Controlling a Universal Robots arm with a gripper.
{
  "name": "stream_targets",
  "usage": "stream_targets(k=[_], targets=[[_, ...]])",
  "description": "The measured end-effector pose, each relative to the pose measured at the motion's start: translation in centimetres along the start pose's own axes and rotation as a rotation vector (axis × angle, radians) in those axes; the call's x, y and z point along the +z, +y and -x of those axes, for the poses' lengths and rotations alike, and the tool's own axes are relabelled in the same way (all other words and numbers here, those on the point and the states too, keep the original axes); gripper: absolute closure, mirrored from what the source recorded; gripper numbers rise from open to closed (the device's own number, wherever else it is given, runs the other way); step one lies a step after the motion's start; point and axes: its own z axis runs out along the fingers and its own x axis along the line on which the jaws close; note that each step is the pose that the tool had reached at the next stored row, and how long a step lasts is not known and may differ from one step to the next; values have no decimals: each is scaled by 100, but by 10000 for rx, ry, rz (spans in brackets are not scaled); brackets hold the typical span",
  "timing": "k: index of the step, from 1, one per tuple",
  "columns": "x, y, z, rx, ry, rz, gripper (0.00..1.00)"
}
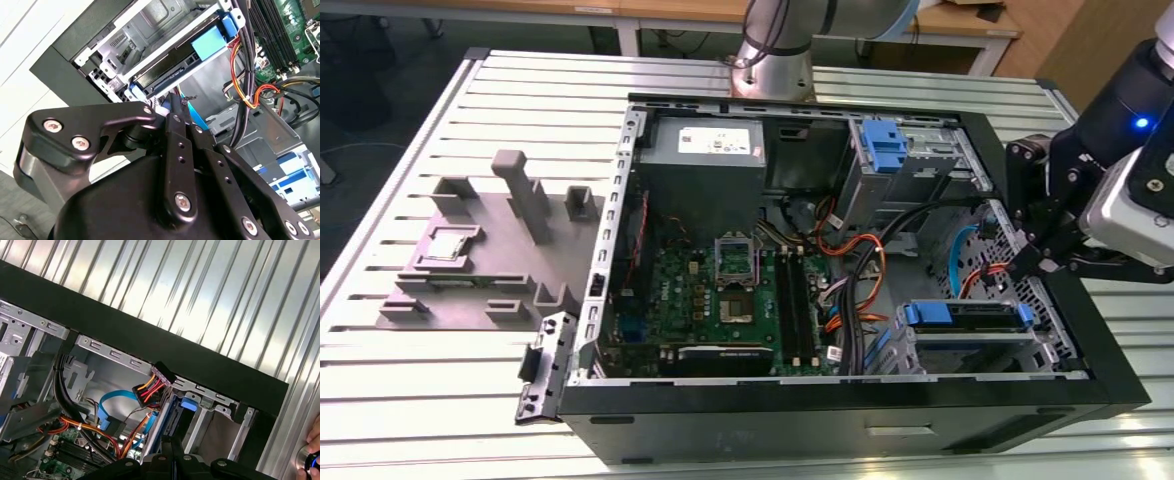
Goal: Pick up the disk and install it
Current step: 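Insert the first disk wire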
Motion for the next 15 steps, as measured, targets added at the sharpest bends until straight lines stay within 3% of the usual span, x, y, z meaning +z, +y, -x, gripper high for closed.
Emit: stream_targets(k=[3, 6, 7, 12, 15], targets=[[7, 0, 0, -325, -32, 96, 90], [9, 0, 0, -516, -149, 381, 90], [9, 2, -2, -515, -164, 421, 90], [9, 55, -73, -517, -212, 422, 90], [13, 91, -120, -519, -275, 420, 90]])
